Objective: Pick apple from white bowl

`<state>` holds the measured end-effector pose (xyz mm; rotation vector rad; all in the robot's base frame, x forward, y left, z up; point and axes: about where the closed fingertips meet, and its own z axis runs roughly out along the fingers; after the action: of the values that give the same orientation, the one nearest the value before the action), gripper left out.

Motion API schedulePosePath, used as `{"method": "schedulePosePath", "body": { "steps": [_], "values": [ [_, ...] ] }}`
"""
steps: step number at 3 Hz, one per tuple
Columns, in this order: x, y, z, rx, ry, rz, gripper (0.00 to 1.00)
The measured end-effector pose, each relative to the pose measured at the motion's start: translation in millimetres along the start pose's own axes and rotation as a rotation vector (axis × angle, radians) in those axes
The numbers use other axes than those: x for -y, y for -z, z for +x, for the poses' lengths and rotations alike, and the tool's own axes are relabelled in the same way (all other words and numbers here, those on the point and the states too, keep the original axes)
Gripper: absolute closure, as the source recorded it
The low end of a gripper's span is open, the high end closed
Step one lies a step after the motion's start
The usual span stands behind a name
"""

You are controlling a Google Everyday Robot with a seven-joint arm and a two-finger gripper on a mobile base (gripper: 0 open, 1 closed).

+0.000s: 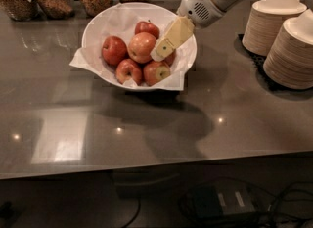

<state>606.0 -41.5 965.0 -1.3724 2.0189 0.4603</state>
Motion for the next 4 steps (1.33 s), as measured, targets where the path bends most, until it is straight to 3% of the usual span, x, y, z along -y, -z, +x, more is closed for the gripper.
{"method": "schedulePosePath", "body": {
  "steps": [2, 4],
  "values": [
    [-2.3, -4.7, -2.4, 0.015, -0.008, 0.001, 0.00],
    [-19.4, -21.0, -16.4, 0.119, -0.077, 0.048, 0.00]
  ]
}}
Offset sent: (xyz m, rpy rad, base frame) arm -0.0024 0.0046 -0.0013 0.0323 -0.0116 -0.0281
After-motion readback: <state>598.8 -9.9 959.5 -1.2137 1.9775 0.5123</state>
